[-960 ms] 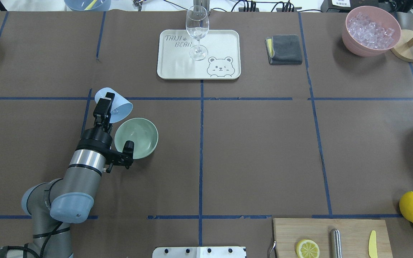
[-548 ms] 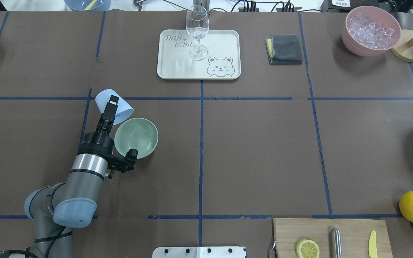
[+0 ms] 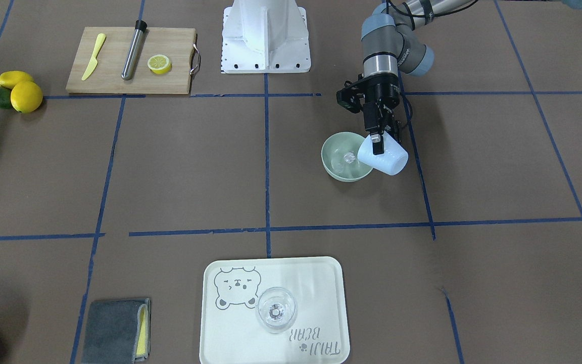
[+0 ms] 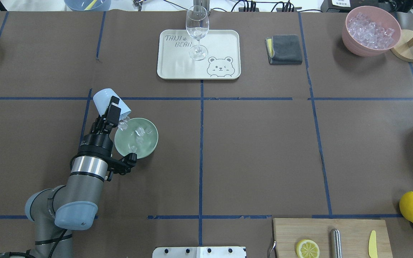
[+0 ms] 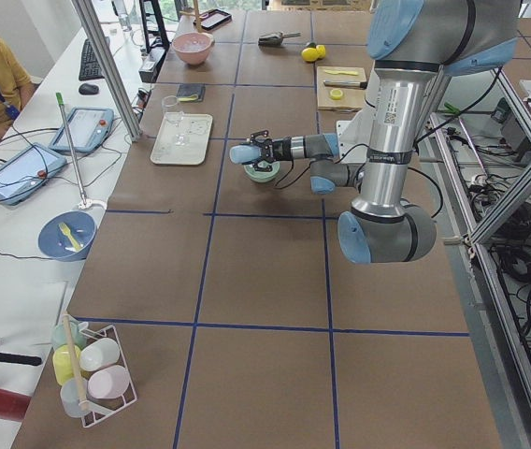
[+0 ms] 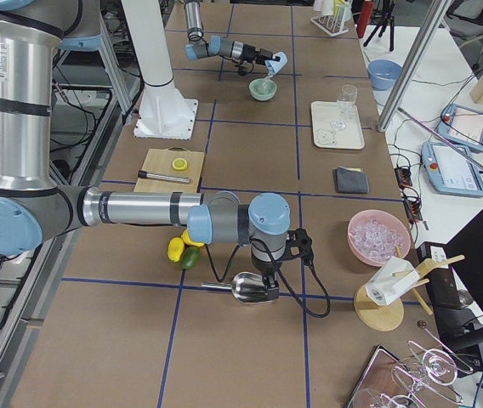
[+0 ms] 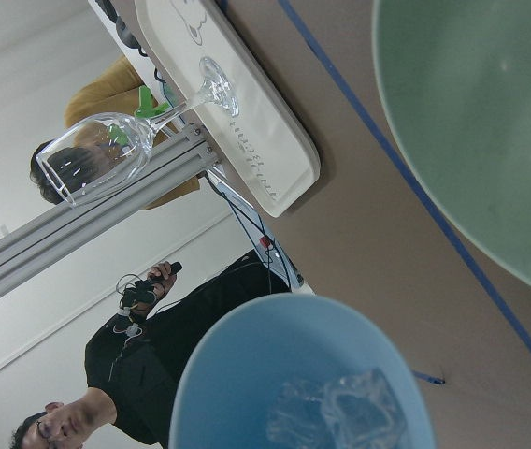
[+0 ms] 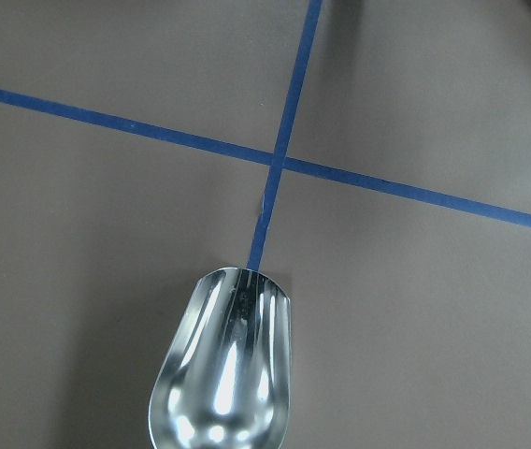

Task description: Pour ice into bowl

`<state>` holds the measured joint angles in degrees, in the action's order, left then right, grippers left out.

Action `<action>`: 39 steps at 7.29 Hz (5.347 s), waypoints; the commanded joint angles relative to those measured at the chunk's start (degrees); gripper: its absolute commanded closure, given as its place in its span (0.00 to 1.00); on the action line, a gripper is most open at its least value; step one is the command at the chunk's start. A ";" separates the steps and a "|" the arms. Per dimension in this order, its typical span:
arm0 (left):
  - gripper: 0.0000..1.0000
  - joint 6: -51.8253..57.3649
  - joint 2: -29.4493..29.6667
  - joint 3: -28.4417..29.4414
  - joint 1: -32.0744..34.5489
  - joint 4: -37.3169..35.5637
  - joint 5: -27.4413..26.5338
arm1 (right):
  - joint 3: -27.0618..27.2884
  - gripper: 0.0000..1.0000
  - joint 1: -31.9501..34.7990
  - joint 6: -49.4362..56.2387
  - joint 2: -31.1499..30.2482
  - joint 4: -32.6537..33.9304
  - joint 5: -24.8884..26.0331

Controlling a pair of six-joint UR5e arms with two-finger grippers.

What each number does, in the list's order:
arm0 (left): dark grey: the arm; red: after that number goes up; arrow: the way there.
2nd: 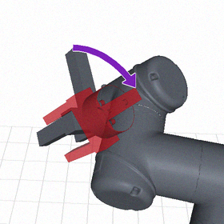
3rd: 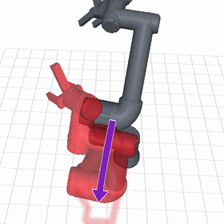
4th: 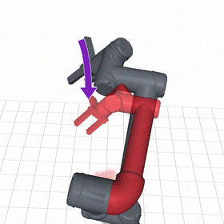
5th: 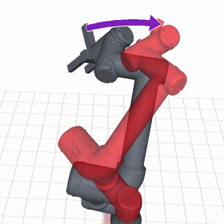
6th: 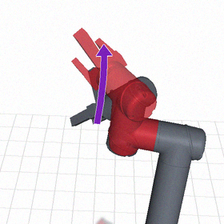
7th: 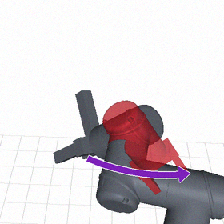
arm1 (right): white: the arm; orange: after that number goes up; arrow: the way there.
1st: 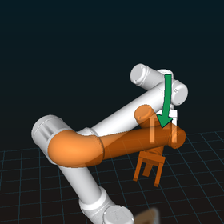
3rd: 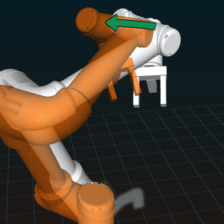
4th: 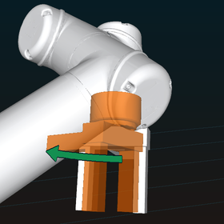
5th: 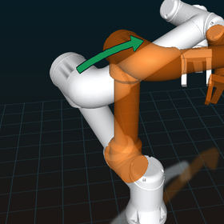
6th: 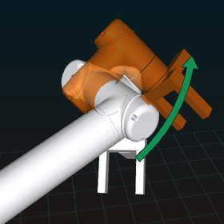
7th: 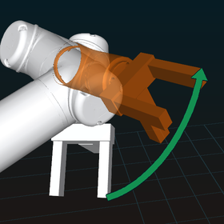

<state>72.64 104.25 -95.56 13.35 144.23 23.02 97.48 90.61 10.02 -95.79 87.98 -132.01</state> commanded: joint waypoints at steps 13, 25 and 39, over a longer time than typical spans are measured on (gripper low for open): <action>1.00 -48.65 -1.24 -1.12 -0.35 23.73 9.29 | -0.01 0.00 0.62 0.09 -0.80 -0.44 -0.26; 1.00 -132.61 -26.63 0.80 16.71 23.29 41.31 | 0.87 0.00 0.62 0.17 -0.45 -0.79 -0.35; 0.30 -135.13 -29.89 5.12 15.39 22.85 42.63 | 0.87 0.00 0.62 0.17 -0.01 -0.79 -0.26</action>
<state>-62.54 74.31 -90.44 28.80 167.01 65.23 98.35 91.23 10.20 -95.79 87.12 -132.21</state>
